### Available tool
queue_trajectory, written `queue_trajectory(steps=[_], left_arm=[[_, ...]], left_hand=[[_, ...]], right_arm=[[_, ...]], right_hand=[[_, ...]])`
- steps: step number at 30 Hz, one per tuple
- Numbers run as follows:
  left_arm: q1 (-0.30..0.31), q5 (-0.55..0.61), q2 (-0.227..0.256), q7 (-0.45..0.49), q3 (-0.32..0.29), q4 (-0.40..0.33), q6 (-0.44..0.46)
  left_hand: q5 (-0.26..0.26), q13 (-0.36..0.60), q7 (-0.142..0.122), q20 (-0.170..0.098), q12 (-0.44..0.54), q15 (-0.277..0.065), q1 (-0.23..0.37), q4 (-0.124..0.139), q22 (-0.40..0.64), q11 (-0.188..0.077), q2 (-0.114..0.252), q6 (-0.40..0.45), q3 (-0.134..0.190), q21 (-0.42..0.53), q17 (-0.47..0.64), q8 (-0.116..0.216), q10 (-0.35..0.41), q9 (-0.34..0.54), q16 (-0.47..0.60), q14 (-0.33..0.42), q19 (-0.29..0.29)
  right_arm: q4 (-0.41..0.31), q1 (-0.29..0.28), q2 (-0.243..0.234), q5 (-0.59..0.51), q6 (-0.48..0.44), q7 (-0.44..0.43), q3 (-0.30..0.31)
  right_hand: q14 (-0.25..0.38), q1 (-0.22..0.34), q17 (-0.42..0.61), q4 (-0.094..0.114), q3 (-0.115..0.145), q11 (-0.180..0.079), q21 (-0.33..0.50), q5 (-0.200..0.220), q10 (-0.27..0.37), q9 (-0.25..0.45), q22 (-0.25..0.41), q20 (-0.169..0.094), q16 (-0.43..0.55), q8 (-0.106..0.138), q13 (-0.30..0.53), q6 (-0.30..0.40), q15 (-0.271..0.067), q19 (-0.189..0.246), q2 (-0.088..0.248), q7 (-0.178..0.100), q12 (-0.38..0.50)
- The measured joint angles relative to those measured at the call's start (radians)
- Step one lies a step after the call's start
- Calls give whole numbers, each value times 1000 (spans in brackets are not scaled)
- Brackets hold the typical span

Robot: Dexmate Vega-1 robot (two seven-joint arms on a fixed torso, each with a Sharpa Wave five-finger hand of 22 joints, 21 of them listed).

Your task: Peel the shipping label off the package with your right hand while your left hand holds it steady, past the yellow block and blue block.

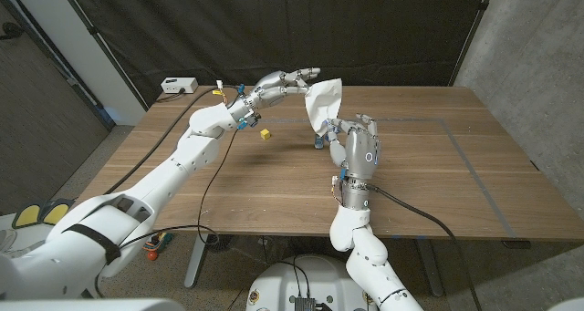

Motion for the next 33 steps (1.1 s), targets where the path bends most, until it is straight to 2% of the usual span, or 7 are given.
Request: queue_trajectory(steps=[3, 6, 9, 14, 20, 28, 33], left_arm=[[0, -3, -5, 0, -2, 4, -3], [0, -7, -10, 0, -4, 9, -5], [0, -8, -13, 2, -6, 13, -7], [1, -10, -17, 10, -9, 19, -8], [3, -11, -21, 24, -15, 25, -11], [9, -10, -23, 50, -23, 30, -11], [11, -4, -23, 71, -25, 32, -12]], left_hand=[[0, 2, 0, -5, 0, -5, 0, 0, 0, 0, 0, 0, 8, 0, 0, 0, 0, 0, 0, -6, 5], [0, 5, 0, -9, 0, -2, -1, 1, -2, 0, 1, 0, 8, 0, 0, 1, 0, 0, 0, -9, 2], [0, 5, 2, -11, 0, -2, -2, 1, -3, 0, 2, -2, 8, 0, 0, 1, 0, 1, 0, -9, 0], [0, 5, 2, -15, 0, -2, -2, 1, -3, -4, 2, -2, 8, 0, 0, 1, 4, 6, 0, -9, 4], [0, 9, 6, -15, 0, -2, -2, 1, -3, 0, 2, 2, 8, 0, 0, 1, 8, 6, 0, -9, 4], [0, 9, 6, -20, 0, -6, -2, 1, -3, 0, 2, 2, 8, 0, 0, 1, 8, 6, 0, -13, 9], [-1, 9, 6, -25, 0, -1, -2, 1, -3, 0, 2, 2, 8, 0, 0, 1, 8, 6, 0, -20, 11]], right_arm=[[-5, 8, -20, 30, -23, 0, -21], [-17, 17, -50, 77, -64, 10, -49], [-53, 26, -101, 132, -112, 37, -95], [-101, 32, -155, 240, -173, 99, -130], [-169, 40, -244, 426, -172, 170, -157], [-190, 46, -292, 652, -62, 210, -156], [-180, 54, -312, 776, 46, 202, -150]], right_hand=[[-9, -54, -6, 24, -7, -1, 18, -15, -64, 17, -6, 13, -33, -63, -4, -98, 3, -13, 13, -21, -40], [-65, -159, -20, 54, -35, 3, 26, -30, -183, 2, -17, 33, -82, -157, -25, -284, 13, -47, -15, -4, -114], [-146, -288, -41, 101, -76, 26, 26, -30, -340, 1, -31, 51, -139, -202, -60, -456, 34, -90, -57, 27, -215], [-264, -449, -56, 167, -143, 93, 9, -30, -508, 1, -43, 86, -193, -208, -101, -578, 59, -140, -108, 67, -313], [-329, -521, -58, 200, -176, 137, -4, -30, -577, 4, -43, 109, -211, -200, -111, -597, 68, -184, -127, 79, -330], [-338, -570, -58, 221, -197, 147, -12, -30, -557, 12, -40, 121, -201, -165, -111, -534, 72, -203, -122, 92, -310], [-236, -500, -44, 188, -153, 115, 4, -26, -431, 22, -35, 98, -132, -120, -105, -432, 63, -165, -52, 90, -262]])
